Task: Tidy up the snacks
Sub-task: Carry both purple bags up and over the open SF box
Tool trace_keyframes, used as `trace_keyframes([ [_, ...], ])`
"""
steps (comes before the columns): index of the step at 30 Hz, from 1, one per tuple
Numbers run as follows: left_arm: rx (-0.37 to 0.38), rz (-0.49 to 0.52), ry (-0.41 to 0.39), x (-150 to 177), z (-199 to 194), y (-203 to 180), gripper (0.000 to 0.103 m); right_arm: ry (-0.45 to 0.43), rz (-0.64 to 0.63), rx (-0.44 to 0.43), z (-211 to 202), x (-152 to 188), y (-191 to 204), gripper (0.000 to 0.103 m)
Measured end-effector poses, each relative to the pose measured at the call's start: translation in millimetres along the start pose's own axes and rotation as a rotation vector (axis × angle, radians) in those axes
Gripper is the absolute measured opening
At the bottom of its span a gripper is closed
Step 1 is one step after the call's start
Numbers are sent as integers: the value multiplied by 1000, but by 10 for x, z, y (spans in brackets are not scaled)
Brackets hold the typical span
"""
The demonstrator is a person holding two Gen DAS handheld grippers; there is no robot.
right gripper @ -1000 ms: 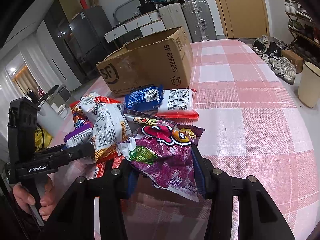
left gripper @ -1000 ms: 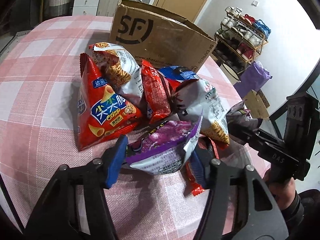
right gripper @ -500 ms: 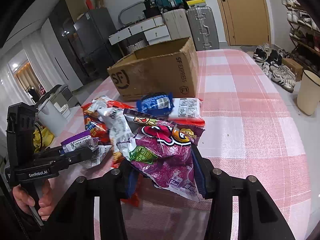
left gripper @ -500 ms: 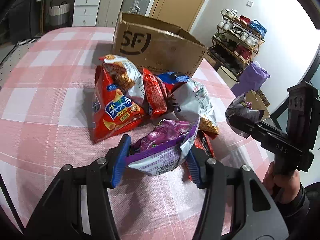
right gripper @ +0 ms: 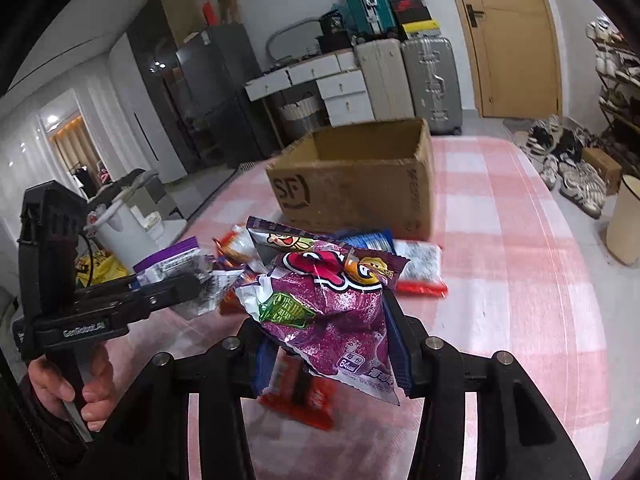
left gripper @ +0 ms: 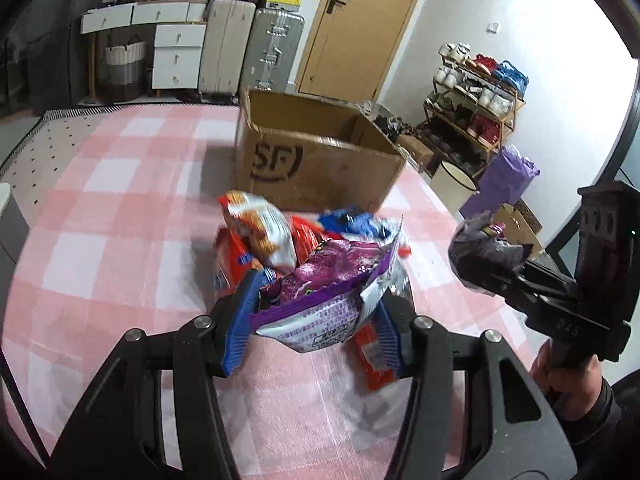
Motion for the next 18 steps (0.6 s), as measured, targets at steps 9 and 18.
trace_keyframes([
  [9,-16,18,-28,-480,-128,-64,51,-49,-31,-31,-75,-397,54,48],
  [18,-42,64,-68,-1041,-89,-323,51,-91,-62,-36,-82,-858,-12,48],
])
Point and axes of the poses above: each gripper's, at about its wrist camera, not at the fingertips, and z roughly the way its jaws point, y to its left, x to its underside, the point moved 3 cm from there along z, roughly the way its jaws point, and after that the axes turned 12 degrees about -z, right-handed, at the moved point
